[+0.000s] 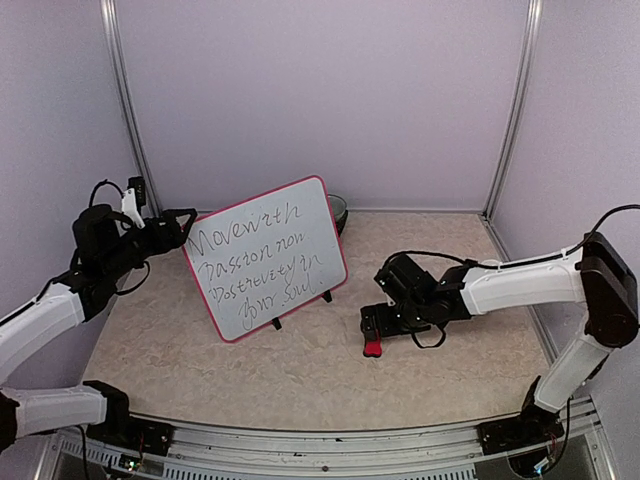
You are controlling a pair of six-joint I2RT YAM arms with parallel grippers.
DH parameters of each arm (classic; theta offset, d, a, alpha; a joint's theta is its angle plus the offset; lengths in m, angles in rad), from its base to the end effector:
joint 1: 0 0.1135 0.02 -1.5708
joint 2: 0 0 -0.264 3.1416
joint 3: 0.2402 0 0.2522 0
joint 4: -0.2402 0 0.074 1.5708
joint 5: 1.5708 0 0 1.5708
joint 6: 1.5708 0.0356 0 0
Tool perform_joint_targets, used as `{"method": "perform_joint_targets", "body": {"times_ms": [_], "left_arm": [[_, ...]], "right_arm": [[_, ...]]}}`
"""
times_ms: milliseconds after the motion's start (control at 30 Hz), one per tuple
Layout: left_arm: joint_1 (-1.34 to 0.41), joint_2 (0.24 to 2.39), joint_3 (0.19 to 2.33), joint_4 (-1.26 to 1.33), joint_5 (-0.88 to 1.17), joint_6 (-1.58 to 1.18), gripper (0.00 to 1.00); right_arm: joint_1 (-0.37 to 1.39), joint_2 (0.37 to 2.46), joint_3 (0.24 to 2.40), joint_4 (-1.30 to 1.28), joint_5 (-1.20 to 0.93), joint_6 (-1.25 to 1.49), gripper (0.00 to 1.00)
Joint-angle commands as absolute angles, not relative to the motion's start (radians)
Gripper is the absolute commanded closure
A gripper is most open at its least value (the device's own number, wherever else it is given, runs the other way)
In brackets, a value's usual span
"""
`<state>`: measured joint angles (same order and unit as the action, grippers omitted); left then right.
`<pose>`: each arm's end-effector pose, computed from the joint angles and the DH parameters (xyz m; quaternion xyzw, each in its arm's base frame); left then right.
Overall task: Erase the whiteboard
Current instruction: Pick up the whiteboard eraser from the center of the board.
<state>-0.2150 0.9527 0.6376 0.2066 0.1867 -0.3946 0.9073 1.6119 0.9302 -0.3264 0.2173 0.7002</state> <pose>0.2202 -0.0549 0.2980 -0.0045 0.7438 -0.2657 0.6134 0.2012 0.2449 0.1775 -0.0688 0.9530 0.1264 0.2666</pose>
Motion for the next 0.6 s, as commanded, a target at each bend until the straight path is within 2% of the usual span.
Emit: {"method": "perform_joint_targets", "body": {"times_ms": [0, 133, 300, 433, 533, 567], "left_arm": [[-0.206, 0.984, 0.628, 0.367, 0.369, -0.408, 0.09], [-0.206, 0.980, 0.613, 0.372, 0.379, -0.419, 0.10], [-0.208, 0.939, 0.582, 0.370, 0.364, -0.464, 0.10], [-0.215, 0.911, 0.558, 0.368, 0.351, -0.480, 0.10], [-0.227, 0.901, 0.550, 0.358, 0.336, -0.475, 0.10], [-0.230, 0.899, 0.549, 0.356, 0.335, -0.475, 0.10]], "right_arm": [[0.914, 1.641, 0.955, -0.333, 0.236, 0.746, 0.00], [0.921, 1.672, 0.963, -0.324, 0.227, 0.775, 0.05], [0.952, 1.709, 0.982, -0.324, 0.208, 0.802, 0.17], [0.975, 1.742, 0.988, -0.325, 0.206, 0.819, 0.20], [0.984, 1.761, 0.998, -0.331, 0.224, 0.822, 0.29], [0.985, 1.766, 1.003, -0.334, 0.230, 0.820, 0.35]]}}
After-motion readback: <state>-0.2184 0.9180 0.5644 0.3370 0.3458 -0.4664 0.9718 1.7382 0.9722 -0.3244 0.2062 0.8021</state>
